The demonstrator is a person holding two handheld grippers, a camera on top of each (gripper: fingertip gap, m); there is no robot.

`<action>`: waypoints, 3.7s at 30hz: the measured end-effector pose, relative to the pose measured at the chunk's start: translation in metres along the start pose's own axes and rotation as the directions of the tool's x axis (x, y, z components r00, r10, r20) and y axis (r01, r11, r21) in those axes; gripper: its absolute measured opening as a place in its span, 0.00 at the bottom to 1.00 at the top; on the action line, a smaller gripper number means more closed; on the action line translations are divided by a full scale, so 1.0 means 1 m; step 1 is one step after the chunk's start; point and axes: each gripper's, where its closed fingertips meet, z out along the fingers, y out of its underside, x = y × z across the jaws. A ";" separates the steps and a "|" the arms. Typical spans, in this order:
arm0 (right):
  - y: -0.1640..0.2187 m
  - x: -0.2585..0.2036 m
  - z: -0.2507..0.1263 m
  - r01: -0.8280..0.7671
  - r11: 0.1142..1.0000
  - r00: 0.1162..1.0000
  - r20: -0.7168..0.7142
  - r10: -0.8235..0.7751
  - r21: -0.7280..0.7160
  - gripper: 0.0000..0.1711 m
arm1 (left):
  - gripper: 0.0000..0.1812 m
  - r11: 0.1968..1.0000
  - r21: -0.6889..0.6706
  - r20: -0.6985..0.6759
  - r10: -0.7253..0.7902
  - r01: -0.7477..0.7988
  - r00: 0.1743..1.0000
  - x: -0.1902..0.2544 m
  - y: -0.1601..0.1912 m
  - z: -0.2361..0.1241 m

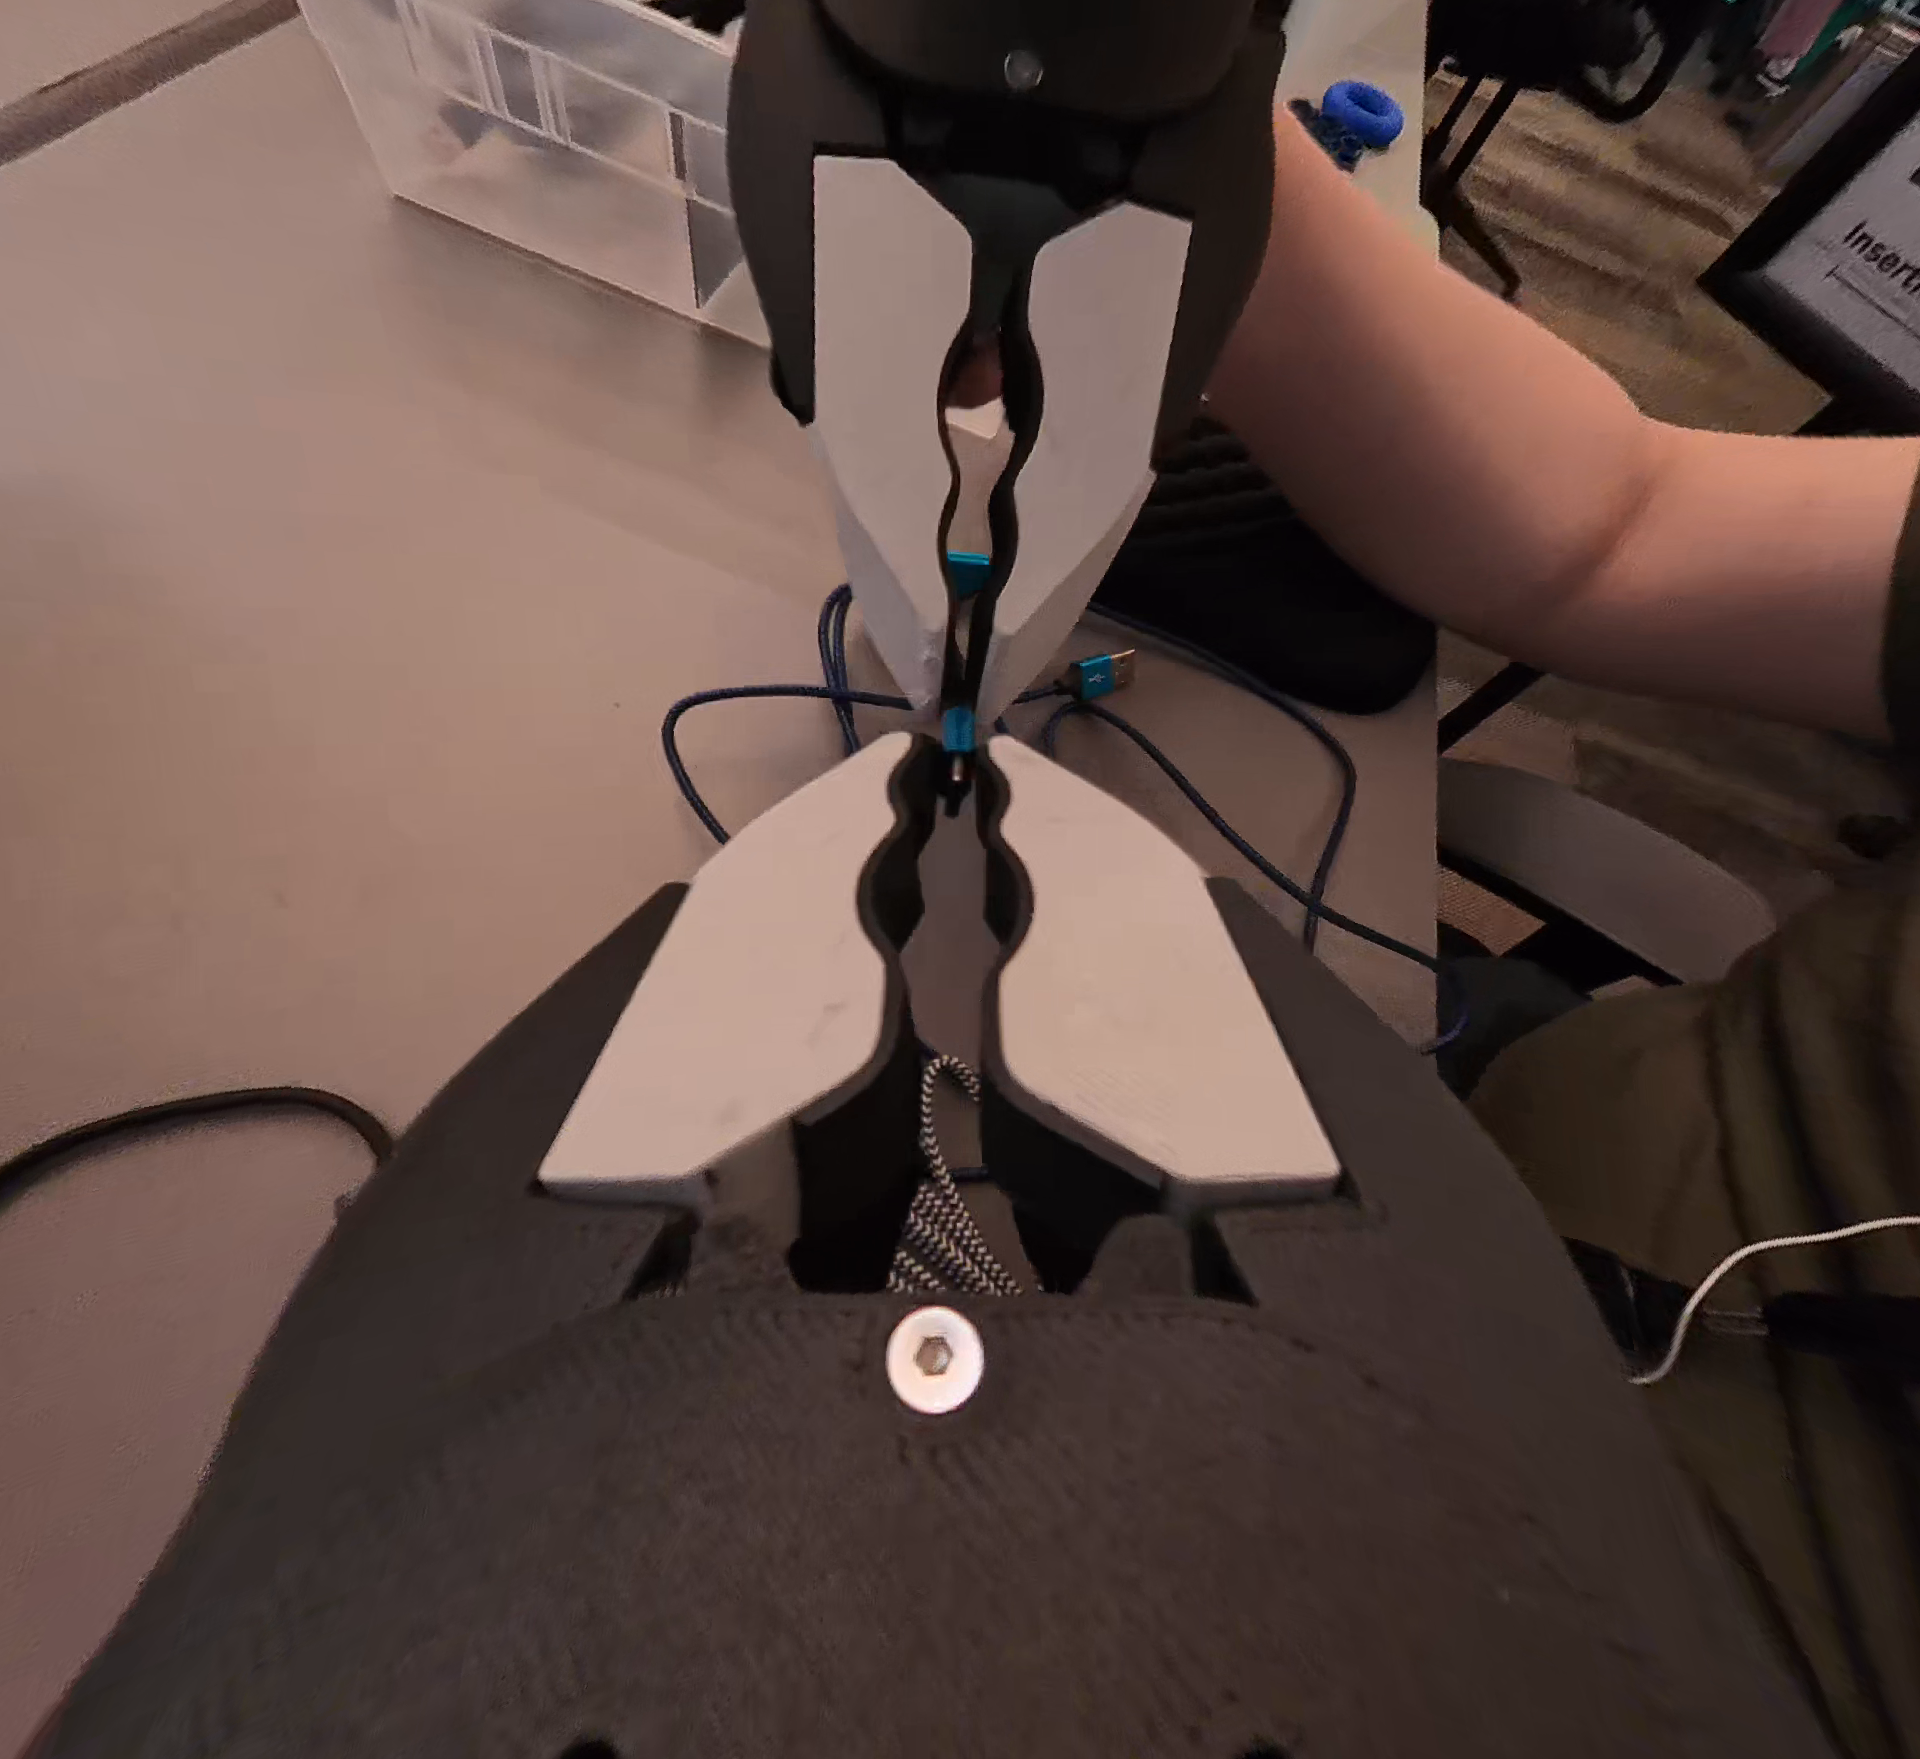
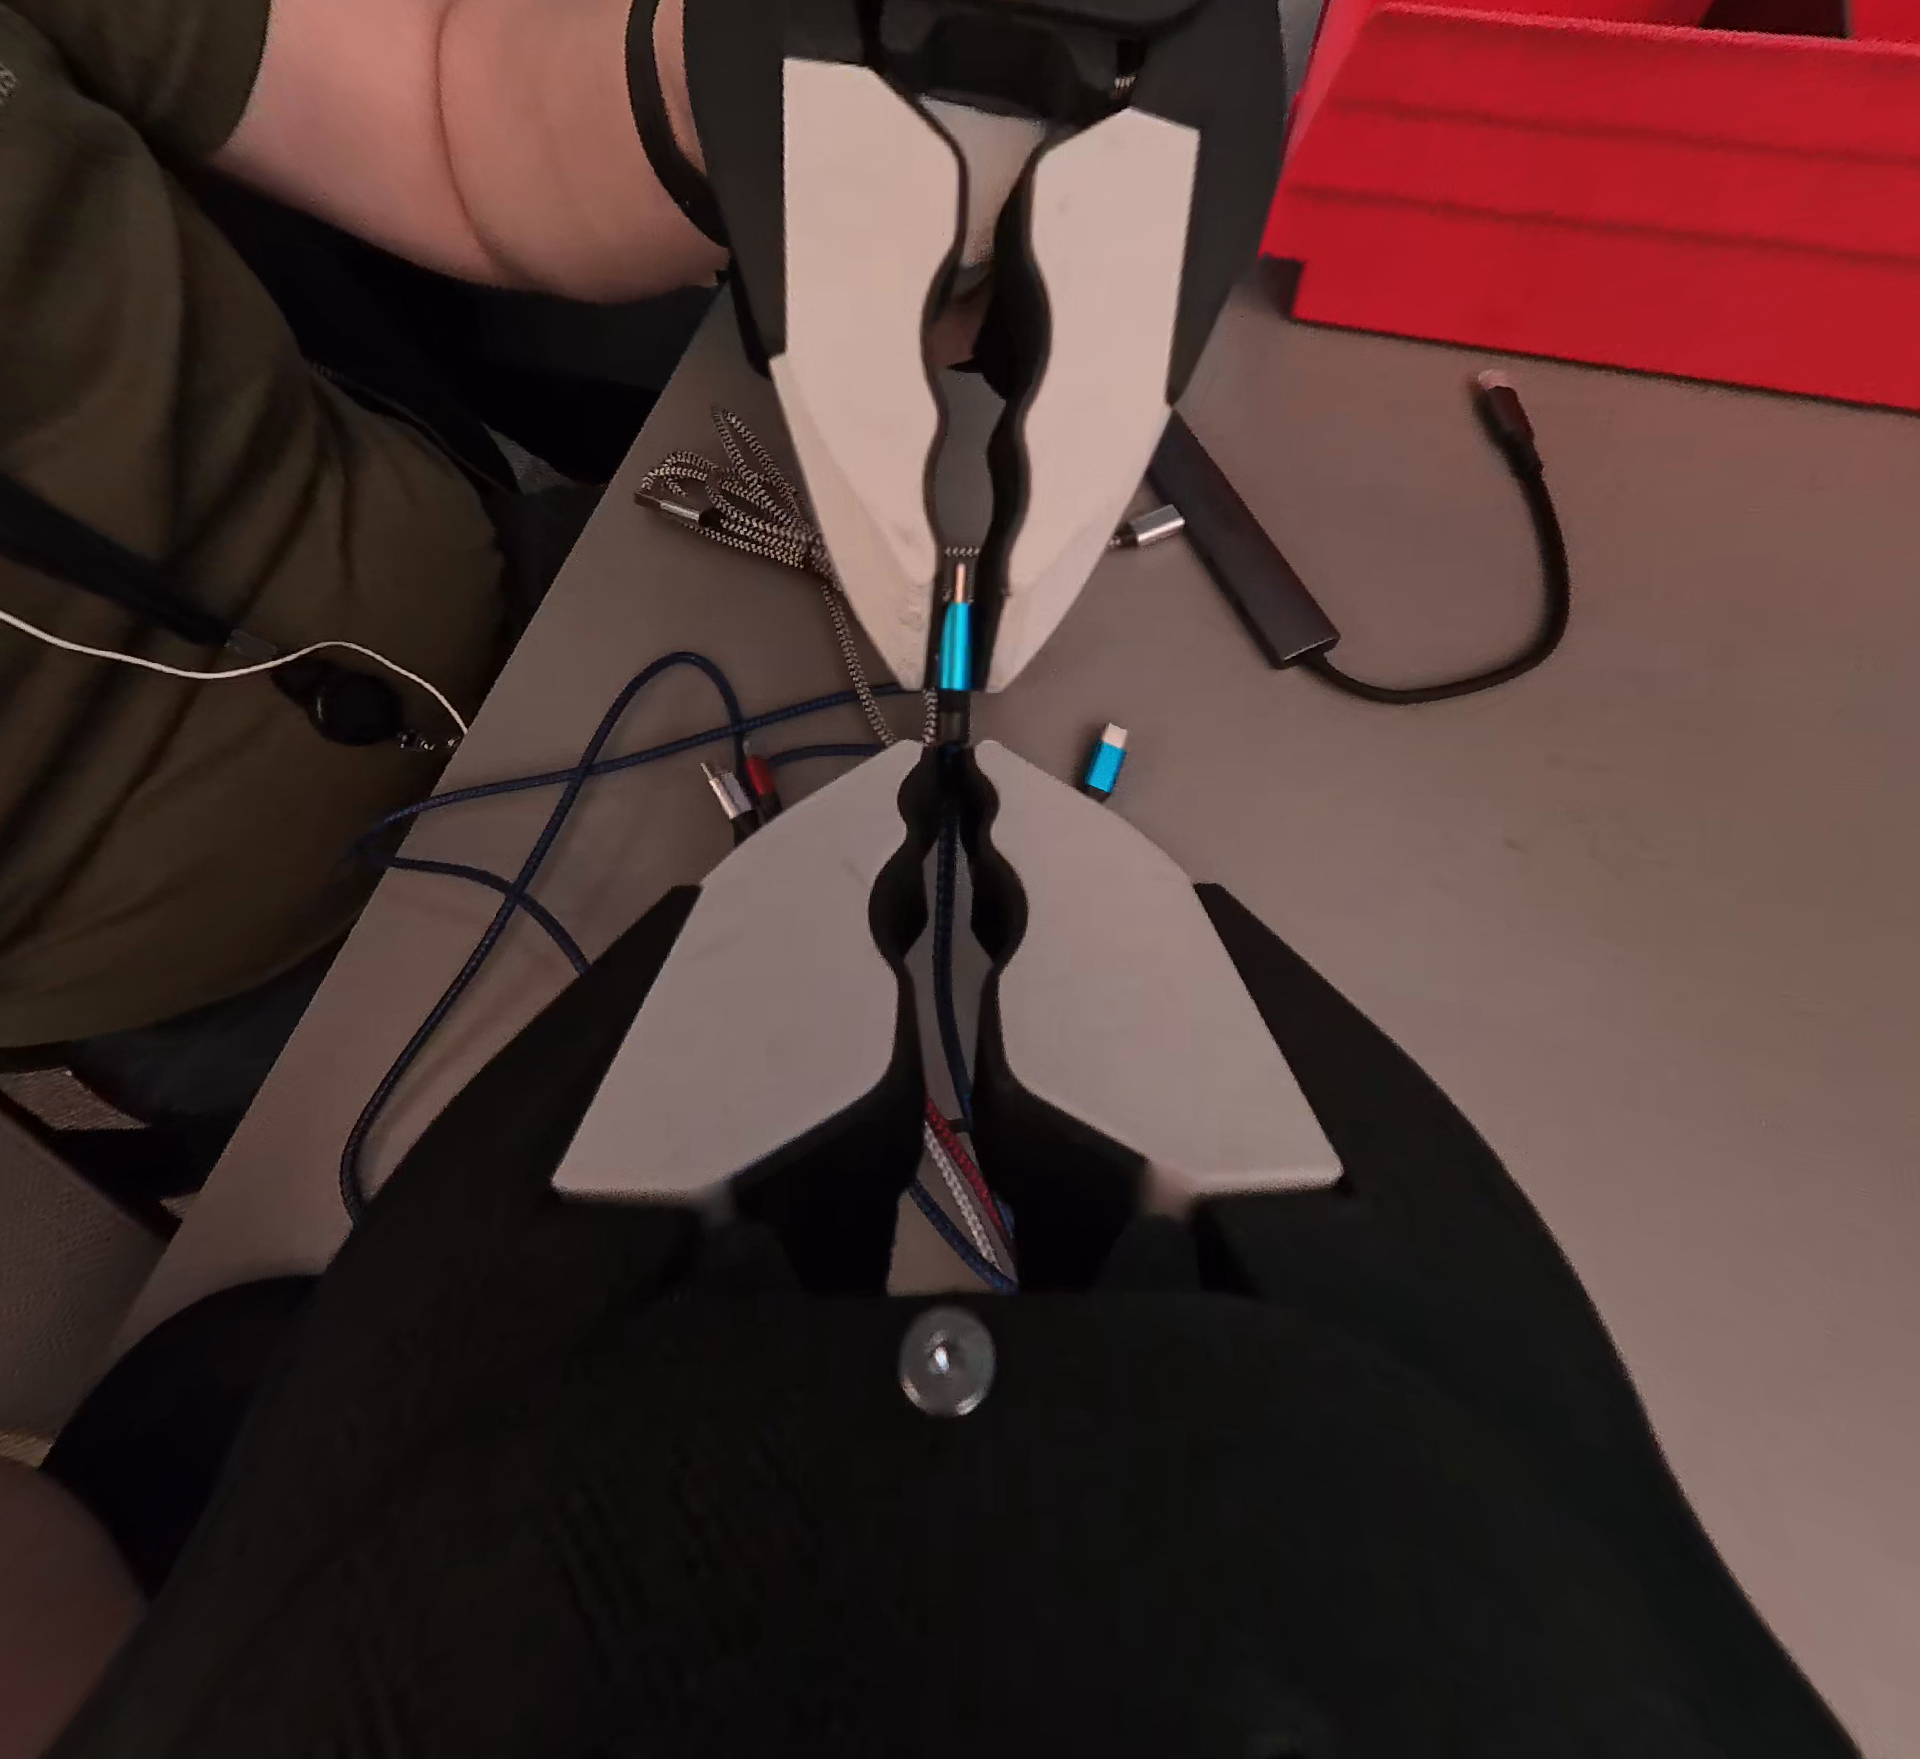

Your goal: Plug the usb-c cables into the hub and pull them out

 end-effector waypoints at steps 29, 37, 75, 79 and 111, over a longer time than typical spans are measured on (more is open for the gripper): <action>-0.114 0.010 -0.053 0.716 0.646 0.549 -0.786 -0.285 0.266 0.04 | 0.03 0.845 0.167 -0.464 -0.387 0.507 0.797 0.004 -0.088 -0.071; -0.107 0.014 -0.047 0.694 0.689 0.557 -0.763 -0.328 0.211 0.04 | 0.03 0.813 0.125 -0.470 -0.456 0.569 0.755 -0.001 -0.080 -0.068; -0.099 -0.005 -0.074 0.133 0.664 0.991 -0.102 -0.086 0.736 0.02 | 0.21 0.758 -0.531 0.366 -0.198 0.379 0.909 -0.097 0.140 -0.084; -0.093 0.009 -0.055 0.155 0.723 0.983 -0.175 -0.048 0.673 0.02 | 0.25 0.733 -0.567 0.369 -0.181 0.375 0.912 -0.103 0.144 -0.083; -0.067 0.037 -0.023 0.280 0.879 0.894 -0.438 -0.093 0.385 0.02 | 0.11 0.849 -0.413 0.356 -0.182 0.329 0.917 -0.114 0.095 -0.057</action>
